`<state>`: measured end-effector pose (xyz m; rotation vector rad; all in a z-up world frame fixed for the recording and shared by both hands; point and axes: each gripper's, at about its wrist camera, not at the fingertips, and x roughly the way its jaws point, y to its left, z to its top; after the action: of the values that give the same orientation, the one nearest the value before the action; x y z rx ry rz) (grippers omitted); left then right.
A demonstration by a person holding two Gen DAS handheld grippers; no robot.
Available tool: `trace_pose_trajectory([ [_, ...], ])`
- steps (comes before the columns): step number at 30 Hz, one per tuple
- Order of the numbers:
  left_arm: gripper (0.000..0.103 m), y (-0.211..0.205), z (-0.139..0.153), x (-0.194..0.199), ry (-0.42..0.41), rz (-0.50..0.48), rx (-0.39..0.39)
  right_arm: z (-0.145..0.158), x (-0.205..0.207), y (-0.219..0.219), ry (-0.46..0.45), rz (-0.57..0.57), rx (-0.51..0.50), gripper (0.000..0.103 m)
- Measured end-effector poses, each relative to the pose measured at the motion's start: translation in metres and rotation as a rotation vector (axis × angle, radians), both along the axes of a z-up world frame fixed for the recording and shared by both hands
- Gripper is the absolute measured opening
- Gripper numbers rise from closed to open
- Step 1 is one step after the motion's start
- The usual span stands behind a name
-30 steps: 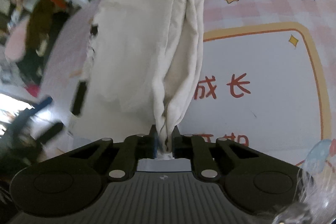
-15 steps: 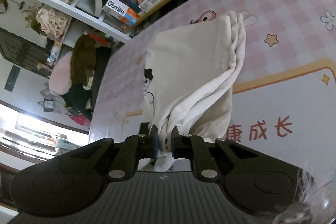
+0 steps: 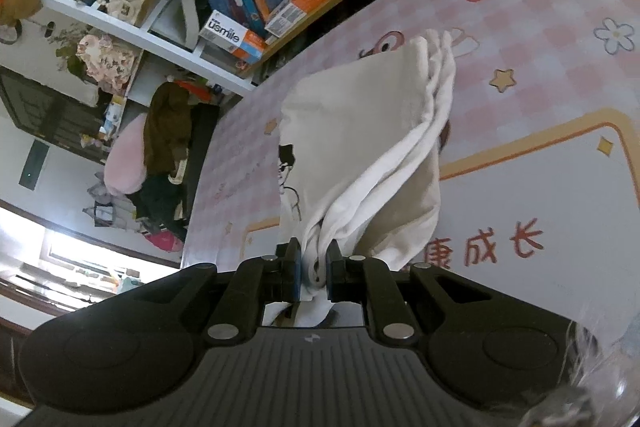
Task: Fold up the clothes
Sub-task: 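Lift the shirt end with the right gripper while the left gripper approaches the shirt, then grasp the shirt with the left gripper while the right gripper holds its end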
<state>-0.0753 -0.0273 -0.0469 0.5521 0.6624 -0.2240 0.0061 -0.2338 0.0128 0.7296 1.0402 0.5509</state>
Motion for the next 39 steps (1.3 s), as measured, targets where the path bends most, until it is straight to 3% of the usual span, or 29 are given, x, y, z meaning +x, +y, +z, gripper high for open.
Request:
trace_pose_trajectory([
  [6, 0.093, 0.009, 0.001, 0.005, 0.029, -0.004, -0.004, -0.013, -0.005, -0.007, 0.025, 0.007, -0.066, 0.011],
  [11, 0.093, 0.01, 0.001, 0.007, 0.041, -0.027, -0.007, -0.018, -0.011, -0.011, 0.003, 0.026, -0.19, 0.022],
  [15, 0.093, 0.01, 0.002, 0.009, 0.042, -0.038, -0.008, -0.006, -0.024, -0.001, -0.146, 0.123, -0.387, 0.045],
  [19, 0.093, 0.011, 0.004, 0.01, 0.049, -0.053, -0.017, 0.001, -0.04, 0.026, -0.303, 0.338, -0.506, 0.066],
  [22, 0.093, 0.013, 0.005, 0.012, 0.055, -0.059, -0.028, 0.001, -0.053, 0.055, -0.419, 0.499, -0.595, 0.071],
  [25, 0.093, 0.014, 0.008, 0.014, 0.058, -0.07, -0.037, -0.006, -0.061, 0.085, -0.538, 0.626, -0.703, 0.073],
  [31, 0.093, 0.019, 0.017, 0.019, 0.047, -0.094, -0.06, -0.032, -0.063, 0.12, -0.621, 0.785, -0.814, 0.073],
  [39, 0.088, 0.03, 0.027, 0.027, 0.1, -0.11, -0.156, -0.054, -0.073, 0.132, -0.662, 0.809, -0.972, 0.07],
])
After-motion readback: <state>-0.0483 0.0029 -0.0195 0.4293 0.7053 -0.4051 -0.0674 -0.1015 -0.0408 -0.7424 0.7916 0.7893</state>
